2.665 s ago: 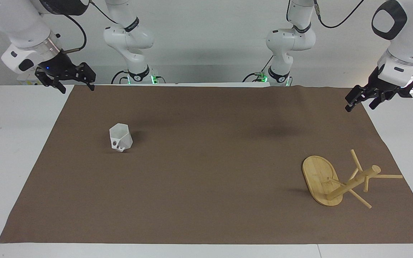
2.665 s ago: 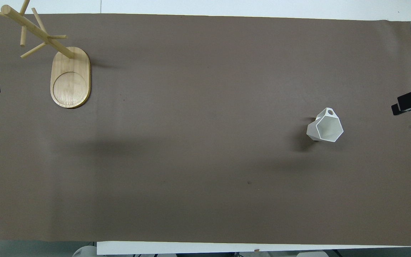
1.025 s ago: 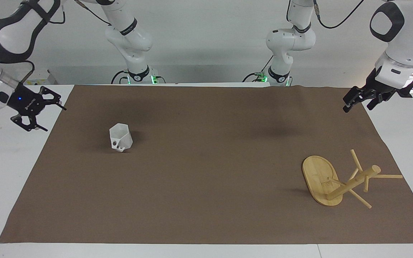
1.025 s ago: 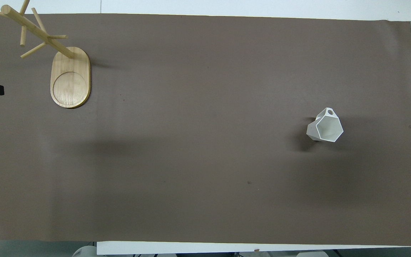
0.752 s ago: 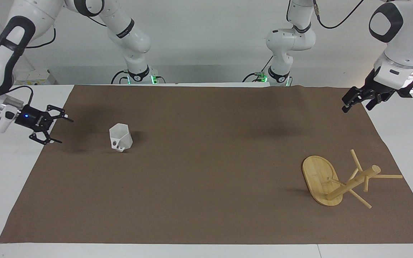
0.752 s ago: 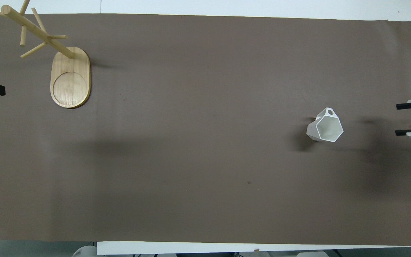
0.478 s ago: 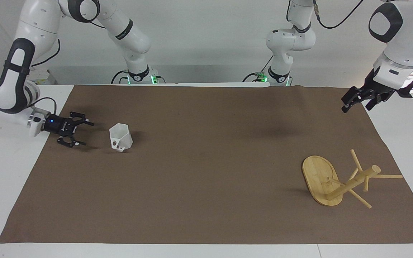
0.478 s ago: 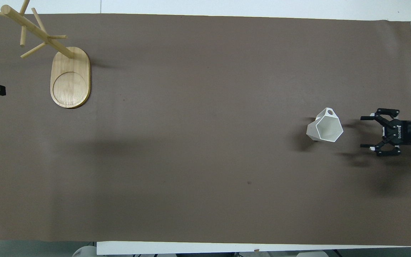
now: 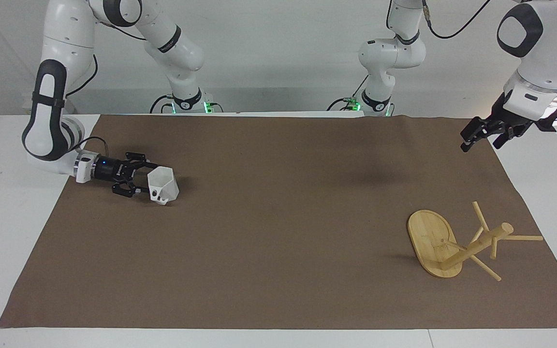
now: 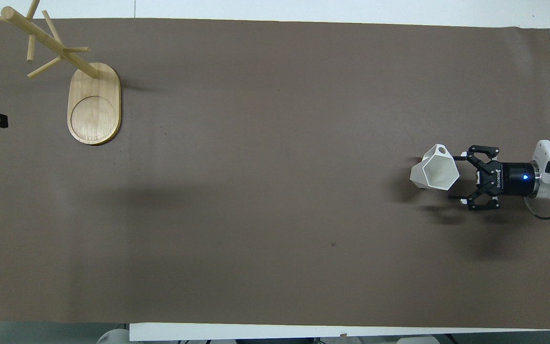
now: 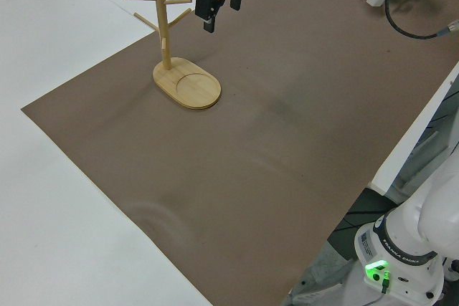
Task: Hang cup on rack
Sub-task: 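Close the right gripper on the white mug and lift it, then carry the mug toward center while the left gripper reaches toward it, then grasp the mug with the left gripper and open the right gripper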
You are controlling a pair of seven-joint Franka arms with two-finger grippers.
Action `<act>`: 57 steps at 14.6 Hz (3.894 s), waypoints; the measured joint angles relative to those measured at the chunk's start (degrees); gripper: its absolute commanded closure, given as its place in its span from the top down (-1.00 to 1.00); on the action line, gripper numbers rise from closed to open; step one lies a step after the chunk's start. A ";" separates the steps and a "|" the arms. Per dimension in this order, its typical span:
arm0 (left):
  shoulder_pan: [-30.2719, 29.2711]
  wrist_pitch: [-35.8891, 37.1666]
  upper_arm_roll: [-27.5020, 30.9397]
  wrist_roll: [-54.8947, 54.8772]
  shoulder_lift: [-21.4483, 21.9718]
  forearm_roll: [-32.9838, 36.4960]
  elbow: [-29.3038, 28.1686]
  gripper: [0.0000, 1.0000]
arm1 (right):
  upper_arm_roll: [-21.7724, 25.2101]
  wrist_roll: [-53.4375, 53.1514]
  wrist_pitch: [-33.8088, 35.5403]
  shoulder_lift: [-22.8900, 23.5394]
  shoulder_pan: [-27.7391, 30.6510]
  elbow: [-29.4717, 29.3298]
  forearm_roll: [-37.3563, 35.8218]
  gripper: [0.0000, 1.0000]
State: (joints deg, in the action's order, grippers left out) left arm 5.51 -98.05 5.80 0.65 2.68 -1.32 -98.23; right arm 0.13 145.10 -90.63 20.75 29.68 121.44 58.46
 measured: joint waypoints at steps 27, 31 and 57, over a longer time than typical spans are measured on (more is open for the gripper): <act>2.84 -0.04 -0.77 1.49 0.01 -0.15 -0.26 0.99 | 0.10 8.30 -6.71 -1.46 -9.61 6.56 8.89 -0.64; 11.96 -5.75 -1.05 15.33 -0.01 -0.18 -1.04 0.99 | 0.07 6.81 -6.71 -1.50 -11.62 5.61 8.93 -0.75; 43.55 -27.21 -1.29 60.75 -9.23 -11.76 -2.99 0.62 | -1.97 -23.84 -27.64 -16.24 -41.59 2.89 21.38 -0.73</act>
State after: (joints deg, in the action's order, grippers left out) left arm 49.06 -125.26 4.51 61.40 -6.55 -13.07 -101.21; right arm -1.84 121.26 -118.27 4.50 -11.92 124.33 79.84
